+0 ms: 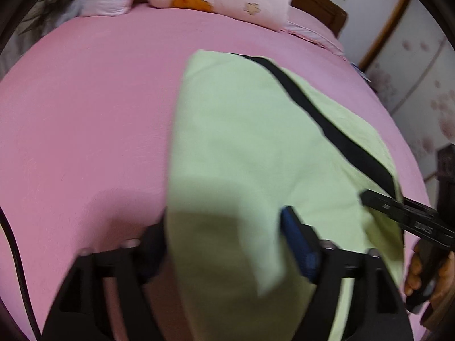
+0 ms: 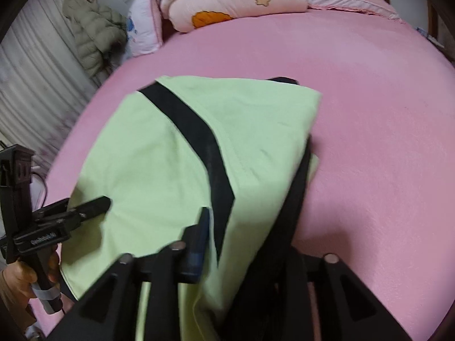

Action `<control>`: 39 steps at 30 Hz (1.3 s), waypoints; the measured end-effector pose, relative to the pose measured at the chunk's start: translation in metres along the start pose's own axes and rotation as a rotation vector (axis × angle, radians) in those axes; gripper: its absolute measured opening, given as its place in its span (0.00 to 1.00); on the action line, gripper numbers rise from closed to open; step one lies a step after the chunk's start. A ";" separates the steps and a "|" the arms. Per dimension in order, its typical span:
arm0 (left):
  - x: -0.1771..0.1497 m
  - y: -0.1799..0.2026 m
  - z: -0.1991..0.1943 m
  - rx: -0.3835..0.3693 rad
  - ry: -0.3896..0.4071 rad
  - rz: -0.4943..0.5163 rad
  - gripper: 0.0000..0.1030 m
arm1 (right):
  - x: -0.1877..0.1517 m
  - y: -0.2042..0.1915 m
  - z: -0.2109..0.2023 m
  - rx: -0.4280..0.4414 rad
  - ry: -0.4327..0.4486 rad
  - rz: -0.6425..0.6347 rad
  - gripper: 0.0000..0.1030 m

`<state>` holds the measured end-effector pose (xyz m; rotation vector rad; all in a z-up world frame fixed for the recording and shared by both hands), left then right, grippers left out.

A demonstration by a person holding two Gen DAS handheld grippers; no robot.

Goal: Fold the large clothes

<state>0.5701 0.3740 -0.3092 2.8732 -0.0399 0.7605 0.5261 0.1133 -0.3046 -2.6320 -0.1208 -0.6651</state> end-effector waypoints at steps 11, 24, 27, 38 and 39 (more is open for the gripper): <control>-0.006 0.029 -0.089 0.155 -0.039 0.009 0.87 | -0.027 -0.011 -0.086 -0.087 -0.017 0.071 0.45; -0.069 0.139 -0.224 0.168 -0.014 -0.043 0.98 | -0.063 -0.071 -0.223 -0.122 0.033 0.017 0.45; -0.081 0.158 -0.253 0.162 -0.010 -0.037 0.98 | -0.077 -0.077 -0.257 -0.121 0.047 0.010 0.45; -0.160 0.246 -0.381 0.153 0.010 0.030 0.98 | -0.154 -0.098 -0.381 -0.083 0.037 0.004 0.45; -0.169 0.254 -0.395 0.160 0.026 0.030 0.98 | -0.160 -0.099 -0.391 -0.086 0.037 0.001 0.45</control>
Point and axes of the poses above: each gripper's, at about its wrist camera, not at the fingertips, and z roughly the way its jaws point, y to its right, x to its top, the point moved 3 cm from there along z, roughly the way its jaws point, and after that the axes turned 6 degrees about x, right-handed, at the moved point
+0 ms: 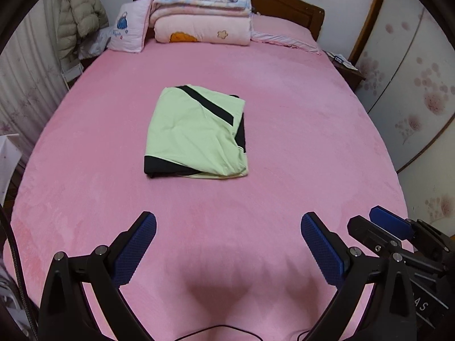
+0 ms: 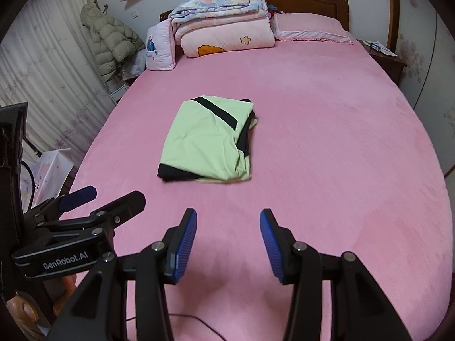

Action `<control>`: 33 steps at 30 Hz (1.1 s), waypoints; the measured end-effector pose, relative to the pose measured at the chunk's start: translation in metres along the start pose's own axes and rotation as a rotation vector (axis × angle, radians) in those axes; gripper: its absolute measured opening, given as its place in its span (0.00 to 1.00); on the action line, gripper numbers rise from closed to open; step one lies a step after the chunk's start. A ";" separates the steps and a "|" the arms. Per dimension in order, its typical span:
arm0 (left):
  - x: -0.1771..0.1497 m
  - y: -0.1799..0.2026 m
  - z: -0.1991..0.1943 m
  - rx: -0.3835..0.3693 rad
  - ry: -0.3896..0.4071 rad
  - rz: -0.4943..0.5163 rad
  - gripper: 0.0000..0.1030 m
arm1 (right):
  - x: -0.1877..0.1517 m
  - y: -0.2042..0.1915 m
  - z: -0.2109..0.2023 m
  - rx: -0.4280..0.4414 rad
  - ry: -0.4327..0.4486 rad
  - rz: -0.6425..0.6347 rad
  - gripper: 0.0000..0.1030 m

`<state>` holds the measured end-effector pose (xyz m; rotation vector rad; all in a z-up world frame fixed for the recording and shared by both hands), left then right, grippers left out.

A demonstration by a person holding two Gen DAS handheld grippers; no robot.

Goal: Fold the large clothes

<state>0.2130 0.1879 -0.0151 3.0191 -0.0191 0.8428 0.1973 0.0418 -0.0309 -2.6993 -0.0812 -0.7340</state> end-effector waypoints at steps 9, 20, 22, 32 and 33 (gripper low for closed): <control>-0.053 0.032 -0.088 0.020 0.025 0.010 0.98 | -0.047 0.005 -0.095 -0.028 0.025 -0.011 0.45; -0.095 0.058 -0.153 0.036 0.053 0.016 0.98 | -0.094 -0.002 -0.166 -0.086 0.087 -0.040 0.45; -0.100 0.064 -0.161 0.050 0.069 0.025 0.98 | -0.101 0.000 -0.174 -0.068 0.090 -0.019 0.45; -0.117 0.089 -0.170 0.088 0.059 0.024 0.98 | -0.116 0.013 -0.186 -0.094 0.082 -0.015 0.45; -0.118 0.091 -0.171 0.089 0.057 0.023 0.98 | -0.119 0.014 -0.187 -0.100 0.081 -0.015 0.45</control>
Point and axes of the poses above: each gripper's, at about its wrist camera, not at the fingertips, and z roughly the way its jaws point, y to its right, x to its top, the point moved 3 cm from there along z, roughly the way its jaws point, and after that the axes turned 6 degrees about x, right-handed, at the moved point
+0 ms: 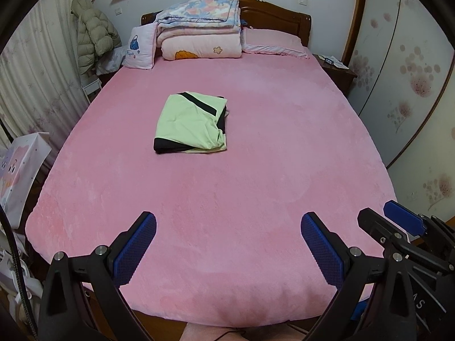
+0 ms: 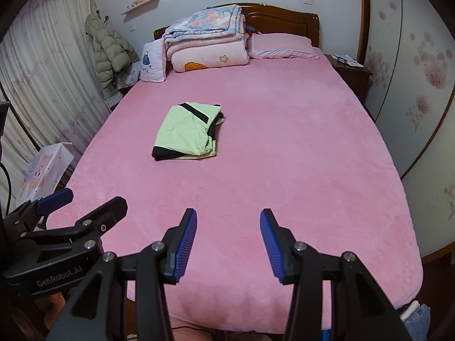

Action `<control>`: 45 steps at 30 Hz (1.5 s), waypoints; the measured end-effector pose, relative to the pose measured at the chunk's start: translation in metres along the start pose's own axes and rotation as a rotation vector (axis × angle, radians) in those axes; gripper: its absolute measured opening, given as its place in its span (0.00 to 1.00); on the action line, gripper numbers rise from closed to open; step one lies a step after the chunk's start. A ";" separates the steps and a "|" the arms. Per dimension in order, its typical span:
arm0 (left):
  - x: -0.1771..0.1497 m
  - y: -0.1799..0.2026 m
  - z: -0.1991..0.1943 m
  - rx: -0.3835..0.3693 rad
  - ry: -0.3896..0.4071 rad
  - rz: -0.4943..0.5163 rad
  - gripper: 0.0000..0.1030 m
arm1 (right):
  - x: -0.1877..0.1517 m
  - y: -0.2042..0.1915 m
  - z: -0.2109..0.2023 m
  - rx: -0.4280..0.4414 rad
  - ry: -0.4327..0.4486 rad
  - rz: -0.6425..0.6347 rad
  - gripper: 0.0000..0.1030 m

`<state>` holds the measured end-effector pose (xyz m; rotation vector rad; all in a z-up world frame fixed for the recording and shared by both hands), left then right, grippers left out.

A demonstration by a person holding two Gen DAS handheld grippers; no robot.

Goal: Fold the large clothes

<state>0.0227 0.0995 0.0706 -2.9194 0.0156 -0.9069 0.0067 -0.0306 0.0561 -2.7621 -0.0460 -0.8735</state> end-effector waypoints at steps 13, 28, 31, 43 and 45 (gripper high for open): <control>-0.010 0.025 -0.017 -0.003 0.027 0.028 0.98 | -0.014 0.027 -0.016 -0.035 0.019 0.042 0.45; -0.011 0.028 -0.020 0.017 0.020 0.022 0.98 | -0.017 0.033 -0.022 -0.032 0.030 0.034 0.45; -0.011 0.027 -0.019 0.018 0.016 0.019 0.98 | -0.014 0.033 -0.023 -0.031 0.026 0.029 0.45; -0.010 0.031 -0.017 0.021 0.005 0.021 0.98 | -0.015 0.033 -0.021 -0.032 0.019 0.027 0.45; -0.010 0.031 -0.017 0.021 0.005 0.020 0.98 | -0.016 0.034 -0.019 -0.033 0.018 0.028 0.45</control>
Point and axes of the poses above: each gripper's, at about its wrist camera, not at the fingertips, and z roughly the way its jaws point, y to its right, x to its top, the point moved 3 cm from there along z, roughly the way its jaws point, and after that the axes turned 6 degrees about x, right-handed, at the moved point
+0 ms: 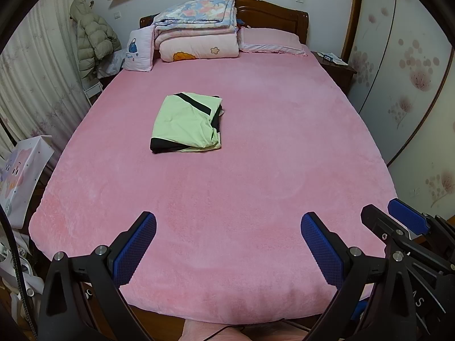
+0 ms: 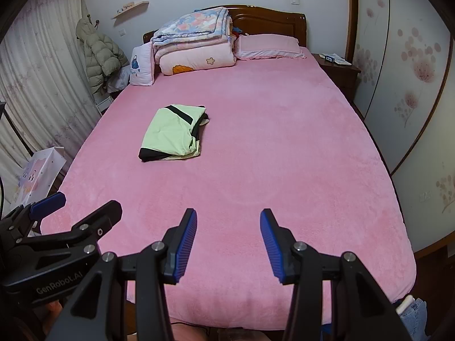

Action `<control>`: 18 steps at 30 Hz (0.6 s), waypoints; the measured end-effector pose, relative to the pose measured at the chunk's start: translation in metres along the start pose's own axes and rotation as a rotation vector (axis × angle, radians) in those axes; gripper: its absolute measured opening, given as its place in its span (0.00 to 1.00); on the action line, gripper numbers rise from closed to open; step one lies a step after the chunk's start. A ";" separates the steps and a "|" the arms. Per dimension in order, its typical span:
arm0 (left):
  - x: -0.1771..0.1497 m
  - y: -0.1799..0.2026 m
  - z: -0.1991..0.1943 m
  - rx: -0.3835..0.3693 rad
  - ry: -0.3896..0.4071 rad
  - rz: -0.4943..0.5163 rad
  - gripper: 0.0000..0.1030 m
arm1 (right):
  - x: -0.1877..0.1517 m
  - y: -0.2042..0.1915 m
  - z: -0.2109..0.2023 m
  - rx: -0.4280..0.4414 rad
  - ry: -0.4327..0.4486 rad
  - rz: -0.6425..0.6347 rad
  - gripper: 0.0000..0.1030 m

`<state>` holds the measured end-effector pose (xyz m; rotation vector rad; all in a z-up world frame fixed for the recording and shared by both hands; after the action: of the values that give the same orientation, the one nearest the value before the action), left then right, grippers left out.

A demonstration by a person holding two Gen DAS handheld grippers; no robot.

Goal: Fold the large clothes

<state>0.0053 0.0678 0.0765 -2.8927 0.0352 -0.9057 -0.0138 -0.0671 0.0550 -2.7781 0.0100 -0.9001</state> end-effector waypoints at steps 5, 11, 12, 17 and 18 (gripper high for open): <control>0.000 0.000 0.000 0.002 0.001 0.001 0.98 | 0.000 0.001 0.001 -0.002 0.000 -0.001 0.45; 0.001 0.000 0.003 -0.002 0.000 0.002 0.98 | 0.000 0.002 0.001 -0.003 -0.001 -0.001 0.45; 0.001 0.000 0.003 -0.004 -0.001 0.003 0.98 | 0.001 0.002 0.001 -0.002 -0.002 0.000 0.45; 0.003 0.000 0.004 -0.005 -0.002 0.003 0.98 | 0.001 0.002 0.001 -0.002 0.000 -0.001 0.45; 0.003 0.000 0.005 -0.005 -0.003 0.003 0.98 | 0.001 0.003 0.001 -0.002 0.000 -0.001 0.45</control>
<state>0.0105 0.0681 0.0738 -2.8978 0.0420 -0.9013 -0.0125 -0.0695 0.0542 -2.7807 0.0095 -0.9007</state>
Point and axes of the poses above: each gripper's, at about its wrist camera, not at the fingertips, and z roughly the way its jaws point, y to its right, x to its top, the point moved 3 cm from there along z, roughly the way its jaws point, and after that the axes turned 6 degrees about x, right-handed, at the moved point
